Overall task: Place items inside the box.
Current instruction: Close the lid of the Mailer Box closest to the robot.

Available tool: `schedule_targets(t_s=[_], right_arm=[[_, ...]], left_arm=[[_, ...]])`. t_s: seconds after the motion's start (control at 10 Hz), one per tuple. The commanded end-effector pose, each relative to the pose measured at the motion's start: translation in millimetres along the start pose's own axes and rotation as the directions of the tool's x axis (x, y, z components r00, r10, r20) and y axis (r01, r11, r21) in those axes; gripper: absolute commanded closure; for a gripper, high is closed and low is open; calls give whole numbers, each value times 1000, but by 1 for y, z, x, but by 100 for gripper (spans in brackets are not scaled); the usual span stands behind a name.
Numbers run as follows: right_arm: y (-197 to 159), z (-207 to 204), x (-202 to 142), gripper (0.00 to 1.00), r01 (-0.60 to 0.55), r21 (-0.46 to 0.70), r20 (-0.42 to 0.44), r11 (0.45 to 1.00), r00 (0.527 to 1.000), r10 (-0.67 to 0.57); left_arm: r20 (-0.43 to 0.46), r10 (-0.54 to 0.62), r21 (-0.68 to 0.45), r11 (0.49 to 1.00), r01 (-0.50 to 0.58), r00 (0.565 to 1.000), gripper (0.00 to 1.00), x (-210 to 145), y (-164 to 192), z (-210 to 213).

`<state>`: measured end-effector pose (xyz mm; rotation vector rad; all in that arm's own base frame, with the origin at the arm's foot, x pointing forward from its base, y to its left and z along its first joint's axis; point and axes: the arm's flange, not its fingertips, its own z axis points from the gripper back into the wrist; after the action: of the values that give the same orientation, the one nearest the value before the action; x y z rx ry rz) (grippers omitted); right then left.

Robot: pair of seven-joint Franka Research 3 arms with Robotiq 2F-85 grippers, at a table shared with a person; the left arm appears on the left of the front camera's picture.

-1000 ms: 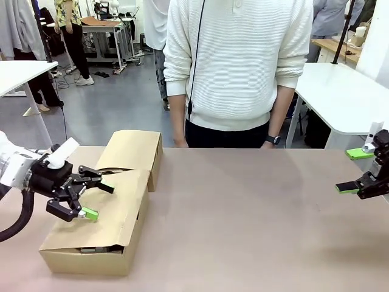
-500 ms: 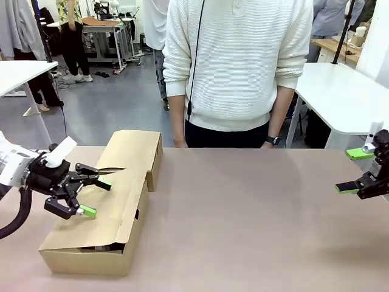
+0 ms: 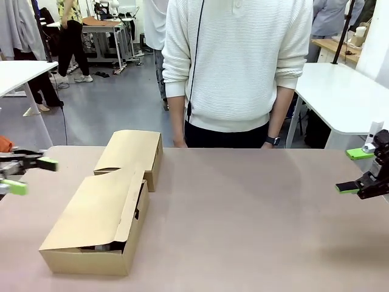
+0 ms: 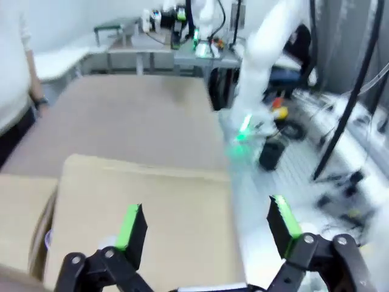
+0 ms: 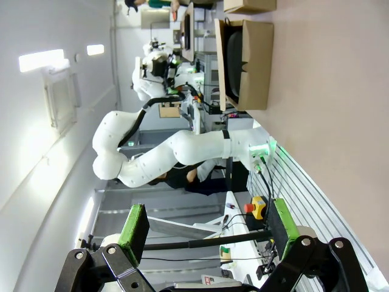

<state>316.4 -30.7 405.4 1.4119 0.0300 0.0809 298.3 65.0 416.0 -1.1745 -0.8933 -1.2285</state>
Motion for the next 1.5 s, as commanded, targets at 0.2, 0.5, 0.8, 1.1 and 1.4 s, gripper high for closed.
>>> schedule_targets(t_s=[0.2,0.5,0.8,1.1,1.4], right_arm=[[5,1,1,0,21,5,11,1000,1000,-21],[5,1,1,0,21,5,11,1000,1000,-21],[5,1,1,0,21,5,11,1000,1000,-21],[5,1,1,0,21,5,11,1000,1000,-21],[5,1,1,0,21,5,11,1000,1000,-21]], left_arm=[[189,628,116,749,-652,755,0,0,-41,44],[243,885,-67,423,-904,397,0,-38,1,51],[167,817,12,558,-830,552,0,-38,-21,53],[167,817,12,558,-830,552,0,-38,-21,53],[167,817,12,558,-830,552,0,-38,-21,53]])
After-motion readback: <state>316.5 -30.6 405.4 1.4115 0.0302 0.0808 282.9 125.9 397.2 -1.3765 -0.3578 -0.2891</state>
